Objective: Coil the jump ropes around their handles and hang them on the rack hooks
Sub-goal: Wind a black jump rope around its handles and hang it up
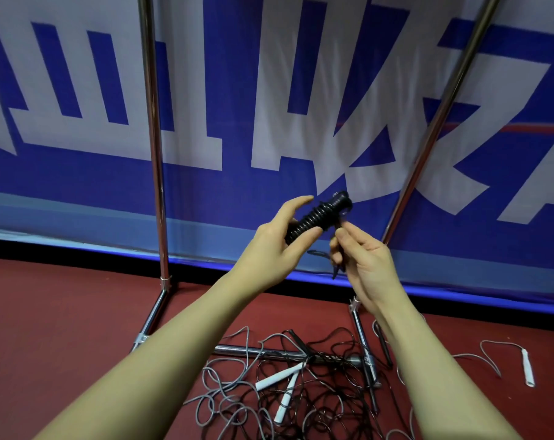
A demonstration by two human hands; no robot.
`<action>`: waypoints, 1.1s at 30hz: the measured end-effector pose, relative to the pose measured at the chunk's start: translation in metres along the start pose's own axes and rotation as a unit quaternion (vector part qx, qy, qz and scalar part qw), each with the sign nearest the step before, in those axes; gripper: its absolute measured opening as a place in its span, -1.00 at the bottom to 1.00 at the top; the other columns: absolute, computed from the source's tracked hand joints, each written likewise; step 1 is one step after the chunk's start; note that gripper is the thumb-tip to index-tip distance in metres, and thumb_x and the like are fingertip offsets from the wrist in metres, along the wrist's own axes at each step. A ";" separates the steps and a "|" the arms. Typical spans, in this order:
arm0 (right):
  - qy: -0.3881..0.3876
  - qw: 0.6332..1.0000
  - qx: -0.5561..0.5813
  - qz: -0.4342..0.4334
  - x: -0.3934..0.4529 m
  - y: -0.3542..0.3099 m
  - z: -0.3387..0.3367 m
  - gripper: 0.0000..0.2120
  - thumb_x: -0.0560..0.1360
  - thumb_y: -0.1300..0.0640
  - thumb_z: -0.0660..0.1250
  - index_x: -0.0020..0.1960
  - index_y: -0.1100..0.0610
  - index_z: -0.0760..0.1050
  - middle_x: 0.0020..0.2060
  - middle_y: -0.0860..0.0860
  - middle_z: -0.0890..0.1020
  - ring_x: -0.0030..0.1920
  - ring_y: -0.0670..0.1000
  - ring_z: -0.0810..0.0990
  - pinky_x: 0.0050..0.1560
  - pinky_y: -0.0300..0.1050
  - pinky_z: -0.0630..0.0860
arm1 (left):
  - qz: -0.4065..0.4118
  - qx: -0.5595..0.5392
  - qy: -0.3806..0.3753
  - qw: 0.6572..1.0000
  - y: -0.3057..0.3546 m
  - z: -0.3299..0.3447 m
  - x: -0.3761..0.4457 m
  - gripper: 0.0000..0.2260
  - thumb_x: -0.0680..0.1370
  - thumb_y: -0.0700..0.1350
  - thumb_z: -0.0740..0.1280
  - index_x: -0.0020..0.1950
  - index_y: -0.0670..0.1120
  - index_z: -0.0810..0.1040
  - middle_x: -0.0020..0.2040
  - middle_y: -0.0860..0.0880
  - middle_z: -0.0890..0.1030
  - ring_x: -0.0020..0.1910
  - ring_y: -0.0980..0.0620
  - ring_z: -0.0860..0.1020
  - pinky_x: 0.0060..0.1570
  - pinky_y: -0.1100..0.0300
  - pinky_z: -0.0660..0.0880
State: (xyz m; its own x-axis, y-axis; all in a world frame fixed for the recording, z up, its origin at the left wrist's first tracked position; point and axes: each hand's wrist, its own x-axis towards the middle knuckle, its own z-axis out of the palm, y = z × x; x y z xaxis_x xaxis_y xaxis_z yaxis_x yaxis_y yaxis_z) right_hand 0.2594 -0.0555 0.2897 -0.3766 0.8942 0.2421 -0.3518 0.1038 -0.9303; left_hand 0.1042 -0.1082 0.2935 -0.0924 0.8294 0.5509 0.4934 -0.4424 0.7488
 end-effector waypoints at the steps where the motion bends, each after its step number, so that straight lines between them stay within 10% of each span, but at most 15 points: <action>1: -0.002 1.000 -0.007 0.001 -0.001 0.000 -0.001 -0.77 0.43 0.12 0.29 0.04 0.18 0.56 -0.39 -0.01 0.49 -0.43 -0.10 0.37 -0.31 -0.24 0.37 | -0.004 -0.019 -0.013 1.000 0.003 0.001 -0.001 -0.66 0.58 -0.03 0.31 0.33 0.20 0.37 -0.18 -0.01 0.57 -0.27 -0.14 0.53 -0.19 0.03 0.51; 5: -0.011 1.000 -0.023 -0.003 -0.004 -0.002 -0.002 -0.84 0.45 0.10 0.30 -0.23 0.06 0.63 -0.43 -0.02 0.44 -0.47 -0.10 0.28 -0.37 -0.22 0.29 | -0.002 -0.028 -0.042 0.999 -0.002 -0.002 0.004 -0.67 0.57 -0.06 0.35 0.28 0.22 0.42 -0.14 0.04 0.53 -0.28 0.05 0.50 -0.22 0.19 0.49; 9: 0.034 0.998 -0.049 -0.006 -0.004 0.000 0.001 -0.73 0.53 0.18 0.30 -0.32 0.11 0.63 -0.45 0.00 0.43 -0.49 -0.09 0.26 -0.41 -0.21 0.29 | 0.025 0.192 0.015 0.981 -0.013 0.002 0.006 -0.57 0.57 0.10 0.30 0.44 0.08 0.41 0.09 0.01 0.49 -0.12 -0.01 0.54 -0.19 0.06 0.48; 14: 0.090 0.995 -0.046 -0.006 -0.002 0.001 0.011 -0.74 0.54 0.20 0.33 -0.30 0.26 0.53 -0.45 0.06 0.42 -0.50 -0.06 0.27 -0.42 -0.19 0.30 | 0.141 0.349 0.118 0.919 -0.017 0.017 0.008 -0.59 0.58 0.01 0.13 0.38 -0.05 0.49 -0.18 -0.10 0.55 -0.41 -0.13 0.44 -0.43 0.18 0.22; 23: 0.023 0.998 -0.063 -0.009 -0.004 0.002 0.010 -0.81 0.55 0.29 0.28 -0.23 0.28 0.54 -0.43 0.02 0.42 -0.45 -0.07 0.25 -0.34 -0.20 0.25 | 0.049 0.307 0.052 0.949 -0.015 -0.001 0.005 -0.48 0.53 0.16 0.29 0.48 0.09 0.35 -0.12 0.00 0.47 -0.26 -0.03 0.49 -0.36 0.15 0.41; 27: 0.003 0.995 -0.099 0.000 0.000 0.003 -0.001 -0.76 0.56 0.33 0.24 0.19 0.23 0.56 -0.36 -0.02 0.54 -0.37 -0.10 0.39 -0.22 -0.25 0.36 | 0.011 0.172 0.029 0.985 -0.014 -0.008 0.003 -0.47 0.52 0.17 0.34 0.47 0.23 0.30 -0.11 0.09 0.47 -0.14 0.11 0.44 -0.08 0.11 0.46; 33: 0.029 0.991 -0.130 -0.018 -0.001 0.005 -0.003 -0.79 0.56 0.26 0.27 0.01 0.02 0.63 -0.33 -0.06 0.58 -0.30 -0.09 0.43 -0.20 -0.32 0.41 | 0.020 0.141 0.029 0.989 -0.011 -0.002 -0.005 -0.43 0.43 0.28 0.26 0.44 0.23 0.35 -0.06 0.11 0.54 -0.10 0.12 0.50 -0.06 0.11 0.49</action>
State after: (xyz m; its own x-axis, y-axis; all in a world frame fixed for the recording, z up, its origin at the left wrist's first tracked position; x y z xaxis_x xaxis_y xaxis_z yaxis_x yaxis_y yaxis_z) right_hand 0.2604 -0.0543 0.2839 -0.3154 0.9104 0.2679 -0.1290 0.2385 -0.9625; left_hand 0.0972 -0.1080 0.2836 -0.1142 0.7887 0.6041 0.7188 -0.3542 0.5983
